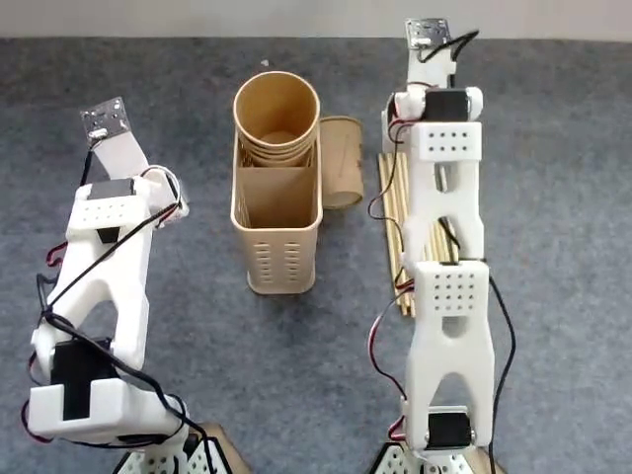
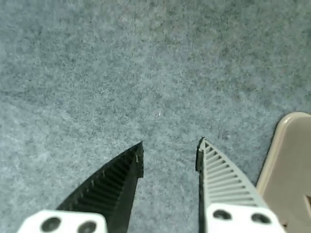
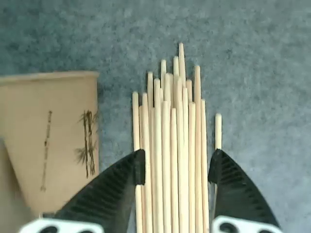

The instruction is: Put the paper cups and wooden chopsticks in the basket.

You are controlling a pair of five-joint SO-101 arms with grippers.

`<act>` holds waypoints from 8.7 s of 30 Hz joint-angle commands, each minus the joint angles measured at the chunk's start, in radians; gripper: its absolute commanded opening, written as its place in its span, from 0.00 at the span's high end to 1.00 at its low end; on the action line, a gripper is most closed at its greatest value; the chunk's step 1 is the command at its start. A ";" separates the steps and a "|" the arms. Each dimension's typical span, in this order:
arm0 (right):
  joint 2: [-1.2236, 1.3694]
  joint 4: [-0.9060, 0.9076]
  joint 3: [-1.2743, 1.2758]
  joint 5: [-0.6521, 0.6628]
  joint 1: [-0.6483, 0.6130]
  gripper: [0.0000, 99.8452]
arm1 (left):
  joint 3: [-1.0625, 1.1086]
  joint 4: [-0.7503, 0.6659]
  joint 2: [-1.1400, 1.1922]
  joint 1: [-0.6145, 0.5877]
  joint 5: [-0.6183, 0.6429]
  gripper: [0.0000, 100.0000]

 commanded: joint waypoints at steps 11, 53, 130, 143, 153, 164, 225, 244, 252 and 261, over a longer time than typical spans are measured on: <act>0.185 -0.251 -0.285 -0.310 0.015 0.78 | 0.007 -0.051 -0.002 0.008 0.003 0.80; -0.638 -0.018 0.915 0.321 0.409 0.96 | 0.041 0.272 -0.255 0.028 -0.081 0.80; -0.452 -0.667 1.386 0.413 0.303 0.99 | 0.283 -0.121 -0.254 0.038 -0.089 0.80; -0.450 -0.170 0.627 0.244 0.202 0.99 | 0.283 -0.121 -0.254 0.038 -0.089 0.80; -0.449 0.027 0.159 0.163 0.085 0.99 | 0.283 -0.121 -0.254 0.038 -0.089 0.80; -0.449 0.033 -0.298 0.018 -0.074 0.99 | 0.283 -0.121 -0.254 0.038 -0.089 0.80; -1.850 -1.320 2.083 -0.025 -0.486 0.85 | 0.321 -0.178 -0.252 0.076 -0.172 0.80; -1.469 -0.386 1.520 0.242 0.025 0.80 | 0.320 -0.178 -0.254 0.076 -0.172 0.80; -0.961 -0.529 1.508 0.249 0.076 0.80 | 0.321 -0.176 -0.254 0.073 -0.172 0.80; -0.682 -0.677 1.386 0.255 0.085 0.80 | 0.321 -0.176 -0.254 0.077 -0.172 0.80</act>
